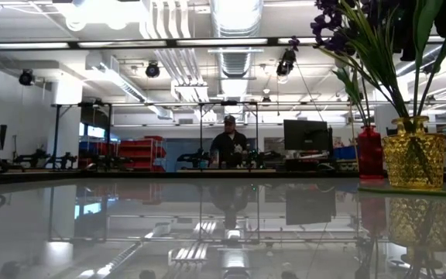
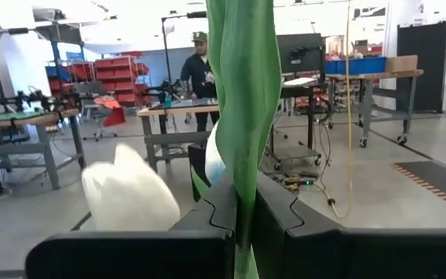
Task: Sort flowers into vase by color
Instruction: Put the left white flower into the red vase, then put the white flower into the red vase
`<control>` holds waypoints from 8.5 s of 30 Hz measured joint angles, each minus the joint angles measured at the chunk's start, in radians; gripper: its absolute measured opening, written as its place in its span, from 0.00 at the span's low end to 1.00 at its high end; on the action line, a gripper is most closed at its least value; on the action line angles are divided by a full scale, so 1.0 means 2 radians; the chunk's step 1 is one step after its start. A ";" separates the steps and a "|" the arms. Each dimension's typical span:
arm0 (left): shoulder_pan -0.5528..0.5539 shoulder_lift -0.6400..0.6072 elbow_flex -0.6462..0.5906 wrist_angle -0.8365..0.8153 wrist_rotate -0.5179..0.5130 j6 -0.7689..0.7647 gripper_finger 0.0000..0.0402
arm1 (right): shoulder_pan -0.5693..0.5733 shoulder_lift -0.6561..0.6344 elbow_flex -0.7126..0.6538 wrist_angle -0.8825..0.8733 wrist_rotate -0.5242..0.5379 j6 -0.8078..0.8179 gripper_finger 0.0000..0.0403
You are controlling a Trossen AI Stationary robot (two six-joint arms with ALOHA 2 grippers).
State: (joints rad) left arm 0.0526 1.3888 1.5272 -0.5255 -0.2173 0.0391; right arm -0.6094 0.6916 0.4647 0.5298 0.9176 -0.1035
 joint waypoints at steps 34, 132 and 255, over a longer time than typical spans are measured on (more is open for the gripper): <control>-0.024 0.000 -0.003 0.016 0.000 0.055 0.26 | 0.000 -0.031 0.133 -0.333 -0.058 0.144 0.47; -0.114 0.147 -0.005 0.066 0.090 0.125 0.25 | 0.868 0.268 0.407 -0.533 -0.274 0.722 0.58; -0.139 0.507 0.339 -0.068 0.126 0.130 0.02 | 0.749 0.531 0.499 -0.965 -0.328 0.705 0.03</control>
State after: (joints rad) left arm -0.2264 2.4023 2.2051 -0.6620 0.0349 0.2991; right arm 0.8894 1.7529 1.4635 -1.3995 0.2623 1.3064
